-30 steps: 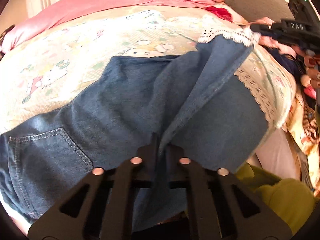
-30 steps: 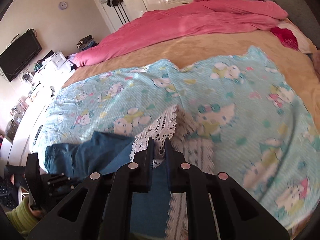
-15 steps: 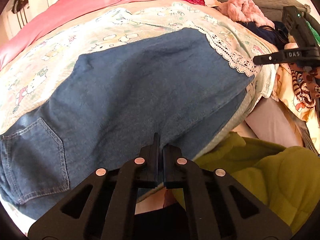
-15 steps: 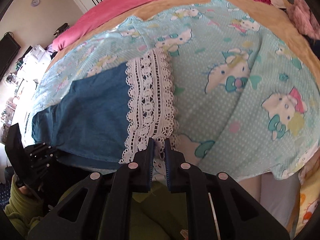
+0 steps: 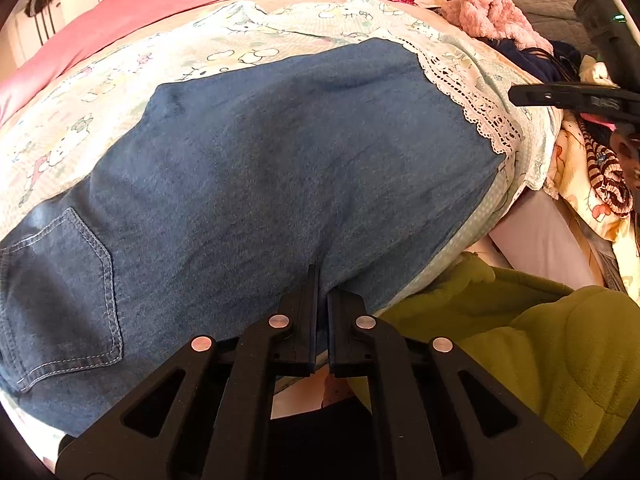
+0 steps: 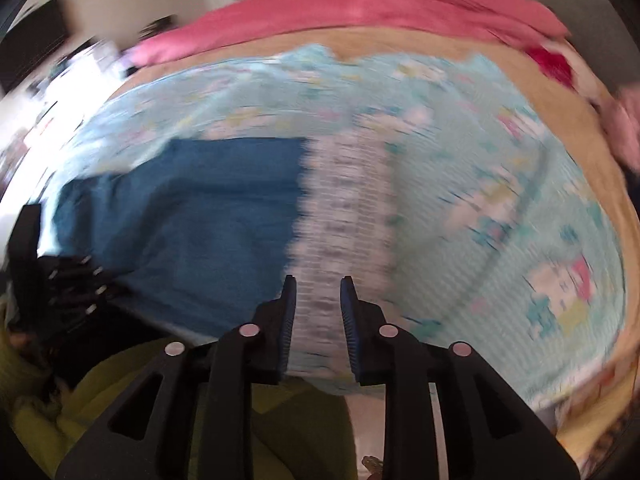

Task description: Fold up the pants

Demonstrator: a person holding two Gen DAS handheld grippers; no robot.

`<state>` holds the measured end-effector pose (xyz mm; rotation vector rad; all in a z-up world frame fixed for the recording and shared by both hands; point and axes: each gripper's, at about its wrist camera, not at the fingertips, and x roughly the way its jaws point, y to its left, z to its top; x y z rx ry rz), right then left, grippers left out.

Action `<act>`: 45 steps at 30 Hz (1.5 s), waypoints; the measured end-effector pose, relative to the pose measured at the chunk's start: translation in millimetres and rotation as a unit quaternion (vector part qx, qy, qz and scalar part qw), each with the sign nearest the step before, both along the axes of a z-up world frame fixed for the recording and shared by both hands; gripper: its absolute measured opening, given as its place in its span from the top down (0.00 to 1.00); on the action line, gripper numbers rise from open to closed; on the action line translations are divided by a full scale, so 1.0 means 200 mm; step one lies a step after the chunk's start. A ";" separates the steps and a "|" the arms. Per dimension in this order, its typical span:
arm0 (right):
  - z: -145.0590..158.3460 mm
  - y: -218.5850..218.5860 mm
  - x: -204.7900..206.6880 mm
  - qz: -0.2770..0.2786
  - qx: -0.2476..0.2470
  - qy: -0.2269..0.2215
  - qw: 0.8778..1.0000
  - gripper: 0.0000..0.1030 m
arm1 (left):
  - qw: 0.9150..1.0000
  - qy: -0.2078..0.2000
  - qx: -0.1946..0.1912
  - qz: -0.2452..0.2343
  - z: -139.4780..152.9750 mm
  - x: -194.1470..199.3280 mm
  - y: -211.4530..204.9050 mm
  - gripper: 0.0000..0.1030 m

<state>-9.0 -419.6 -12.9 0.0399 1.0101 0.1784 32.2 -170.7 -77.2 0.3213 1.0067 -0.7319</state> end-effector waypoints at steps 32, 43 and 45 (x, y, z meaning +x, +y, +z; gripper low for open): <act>-0.08 0.36 0.05 0.212 -0.024 -0.005 0.977 0.68 | 0.999 0.012 -0.043 0.027 0.13 -0.04 0.19 0.63; -0.09 0.13 0.23 0.133 0.021 0.005 0.991 0.59 | 0.996 0.015 -0.021 0.087 0.15 0.12 0.29 0.53; -0.01 -0.04 0.30 0.071 0.042 -0.027 0.996 0.59 | 0.996 -0.005 -0.021 0.090 0.23 0.21 0.28 0.47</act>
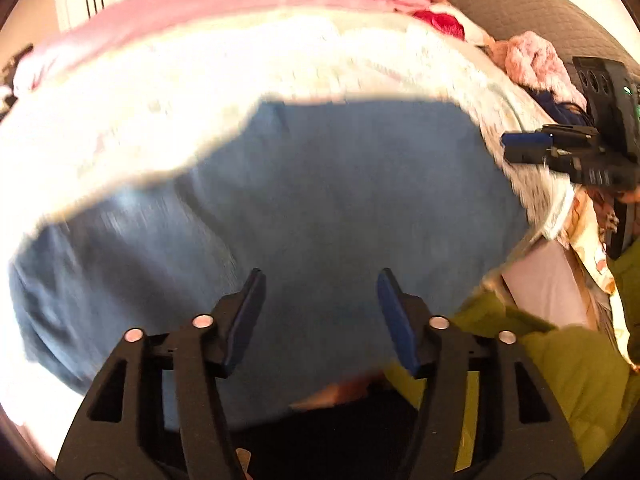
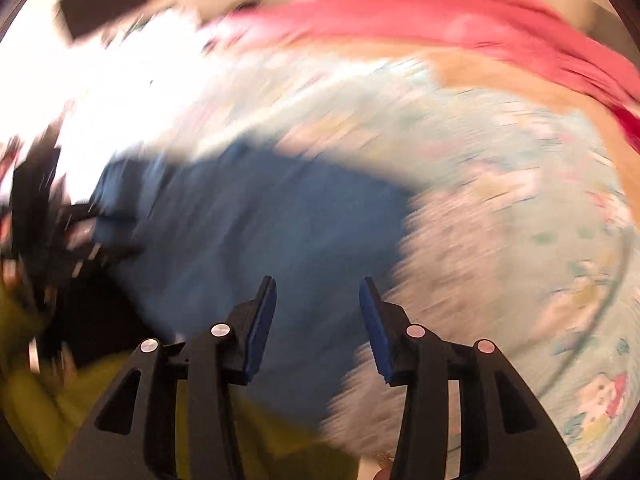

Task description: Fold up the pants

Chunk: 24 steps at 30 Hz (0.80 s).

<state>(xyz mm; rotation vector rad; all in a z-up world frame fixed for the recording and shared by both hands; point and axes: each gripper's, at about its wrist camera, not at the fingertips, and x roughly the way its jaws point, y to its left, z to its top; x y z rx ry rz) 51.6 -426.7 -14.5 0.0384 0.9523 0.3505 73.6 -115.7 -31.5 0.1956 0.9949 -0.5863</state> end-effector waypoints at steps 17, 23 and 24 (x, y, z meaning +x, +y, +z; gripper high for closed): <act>-0.27 -0.39 0.45 -0.060 0.098 0.060 0.992 0.78 | 0.994 0.076 -0.033 0.077 -0.20 0.76 -0.13 0.64; -0.06 -0.39 0.43 -0.056 0.110 -0.019 0.992 0.82 | 0.996 0.052 -0.030 0.072 -0.10 0.76 -0.18 0.97; -0.01 -0.40 0.46 -0.058 0.105 -0.031 0.992 0.82 | 0.996 0.037 -0.027 0.075 -0.06 0.77 -0.20 0.98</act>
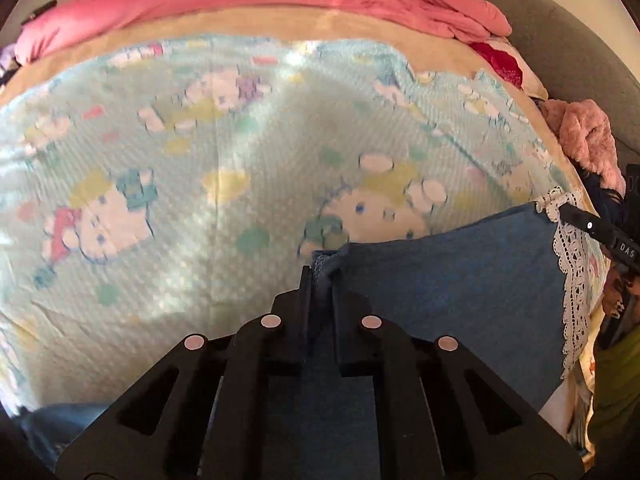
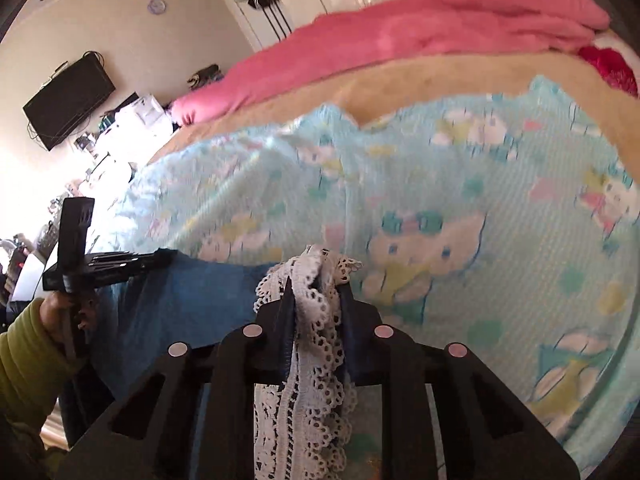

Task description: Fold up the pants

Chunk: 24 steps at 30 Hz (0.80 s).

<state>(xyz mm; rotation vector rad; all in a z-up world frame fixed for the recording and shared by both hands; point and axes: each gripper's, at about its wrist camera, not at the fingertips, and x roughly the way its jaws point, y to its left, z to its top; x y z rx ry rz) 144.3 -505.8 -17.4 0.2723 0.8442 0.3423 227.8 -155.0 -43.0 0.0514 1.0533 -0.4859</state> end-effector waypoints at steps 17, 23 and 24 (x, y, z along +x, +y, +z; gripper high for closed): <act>-0.07 0.04 0.19 -0.072 -0.157 0.012 0.985 0.44 | 0.995 -0.053 0.042 0.068 0.03 0.07 0.09 0.72; 0.03 0.18 0.02 -0.050 -0.129 -0.010 0.990 0.27 | 0.987 -0.104 0.069 0.106 0.19 -0.19 0.31 0.37; 0.03 0.23 0.01 -0.042 -0.132 -0.010 0.990 0.27 | 0.985 -0.106 0.072 0.117 0.20 -0.24 0.35 0.33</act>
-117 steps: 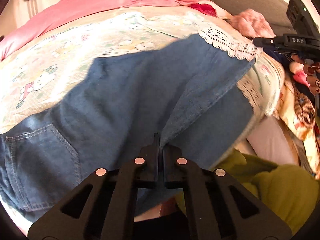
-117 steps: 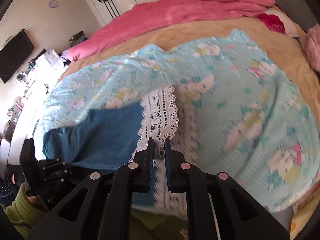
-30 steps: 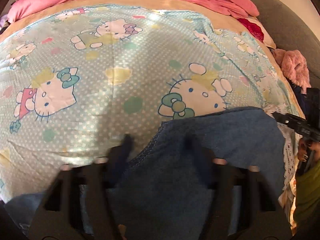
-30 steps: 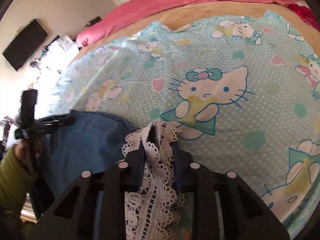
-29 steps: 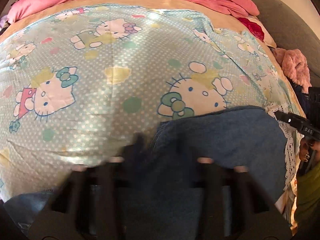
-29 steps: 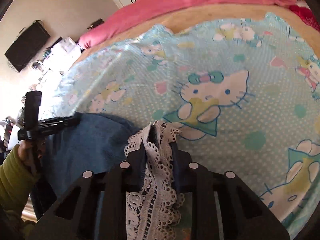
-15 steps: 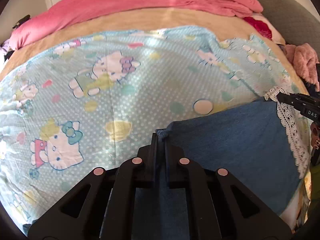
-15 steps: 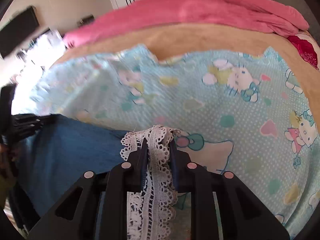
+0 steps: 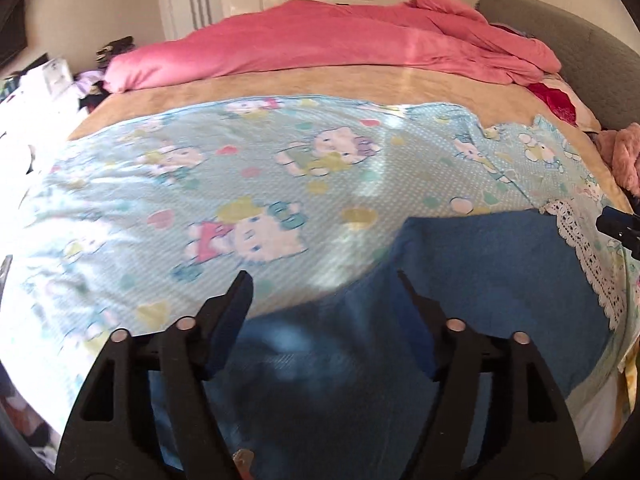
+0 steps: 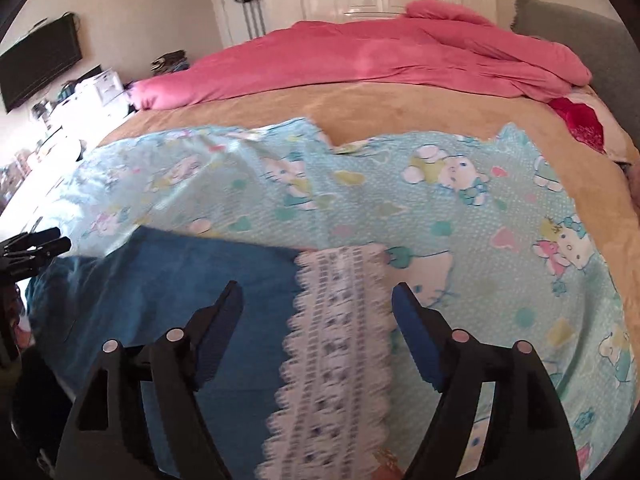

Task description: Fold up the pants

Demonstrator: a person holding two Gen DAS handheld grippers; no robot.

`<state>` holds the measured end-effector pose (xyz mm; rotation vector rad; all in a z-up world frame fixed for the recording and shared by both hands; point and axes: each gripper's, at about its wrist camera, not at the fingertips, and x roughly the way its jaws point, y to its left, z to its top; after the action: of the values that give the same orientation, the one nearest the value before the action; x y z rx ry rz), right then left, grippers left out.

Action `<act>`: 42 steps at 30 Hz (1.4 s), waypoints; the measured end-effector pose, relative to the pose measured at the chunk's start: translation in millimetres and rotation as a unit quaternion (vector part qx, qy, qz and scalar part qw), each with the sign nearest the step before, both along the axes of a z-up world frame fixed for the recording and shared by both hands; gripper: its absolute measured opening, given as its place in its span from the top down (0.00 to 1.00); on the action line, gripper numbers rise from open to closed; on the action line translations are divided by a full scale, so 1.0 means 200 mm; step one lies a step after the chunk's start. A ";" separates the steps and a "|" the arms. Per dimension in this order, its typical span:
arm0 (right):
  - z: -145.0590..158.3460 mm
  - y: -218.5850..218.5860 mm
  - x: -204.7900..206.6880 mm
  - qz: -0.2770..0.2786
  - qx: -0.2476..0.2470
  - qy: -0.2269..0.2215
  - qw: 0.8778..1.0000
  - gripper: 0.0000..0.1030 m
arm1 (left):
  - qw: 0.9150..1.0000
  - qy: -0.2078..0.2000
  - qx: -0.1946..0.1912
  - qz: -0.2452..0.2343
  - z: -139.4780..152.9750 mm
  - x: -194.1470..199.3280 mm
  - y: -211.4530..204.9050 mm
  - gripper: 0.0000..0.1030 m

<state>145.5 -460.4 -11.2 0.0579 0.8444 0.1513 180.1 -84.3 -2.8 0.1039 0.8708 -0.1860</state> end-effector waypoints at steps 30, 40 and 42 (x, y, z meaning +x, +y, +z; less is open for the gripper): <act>-0.12 0.31 -0.23 0.001 -0.041 0.070 0.997 0.04 | 0.999 0.041 -0.010 0.025 -0.15 -0.43 0.28 0.11; 0.02 0.23 -0.37 -0.007 -0.036 0.029 0.999 0.04 | 0.999 0.016 -0.027 0.000 -0.02 -0.50 0.17 0.10; 0.02 0.24 -0.38 0.000 -0.033 0.027 0.999 0.04 | 0.999 0.022 -0.026 -0.008 -0.04 -0.50 0.13 0.09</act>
<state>68.6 -411.6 -8.1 0.0001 0.9030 0.1217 80.5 -58.7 -9.9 0.0588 0.9083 -0.2265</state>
